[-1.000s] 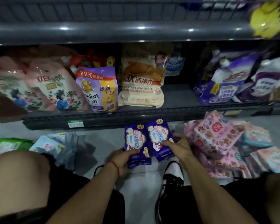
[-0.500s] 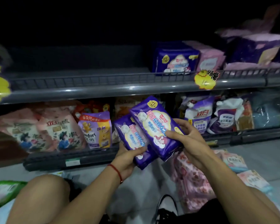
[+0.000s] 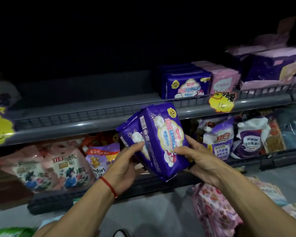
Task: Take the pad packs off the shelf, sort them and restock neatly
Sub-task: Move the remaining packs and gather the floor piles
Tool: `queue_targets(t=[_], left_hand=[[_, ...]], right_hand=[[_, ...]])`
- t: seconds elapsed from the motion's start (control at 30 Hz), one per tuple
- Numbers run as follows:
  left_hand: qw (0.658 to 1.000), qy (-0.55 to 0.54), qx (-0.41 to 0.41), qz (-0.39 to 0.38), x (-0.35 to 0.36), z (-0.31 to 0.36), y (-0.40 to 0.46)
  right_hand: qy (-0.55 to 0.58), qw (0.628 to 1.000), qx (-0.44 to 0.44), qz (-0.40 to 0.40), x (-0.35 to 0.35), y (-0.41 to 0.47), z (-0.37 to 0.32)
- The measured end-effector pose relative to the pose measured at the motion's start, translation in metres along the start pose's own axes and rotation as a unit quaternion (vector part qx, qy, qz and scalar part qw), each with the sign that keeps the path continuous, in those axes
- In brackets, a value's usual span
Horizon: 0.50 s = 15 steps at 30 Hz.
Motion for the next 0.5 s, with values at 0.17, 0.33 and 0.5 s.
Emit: queue_targets(t=[0.17, 0.33, 0.5], left_hand=[[0.999, 0.015, 0.037, 0.029, 0.002, 0.031, 0.007], [0.997, 0.043, 0.031, 0.047, 0.006, 0.043, 0.008], [0.987, 0.146, 0.056, 0.037, 0.01, 0.045, 0.002]], right_hand=[[-0.015, 0.999, -0.031, 0.015, -0.013, 0.002, -0.014], [-0.049, 0.998, -0.049, 0.006, -0.028, -0.01, -0.023], [-0.099, 0.994, -0.035, -0.009, -0.042, -0.022, -0.021]])
Point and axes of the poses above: each hand's wrist, its own y-axis towards the middle knuckle, its own x-axis out of the palm, z = x × y, the point moved 6 cm from there along y, towards the middle knuckle, and after that the axes turned 5 degrees about y, right-handed, at the moved point
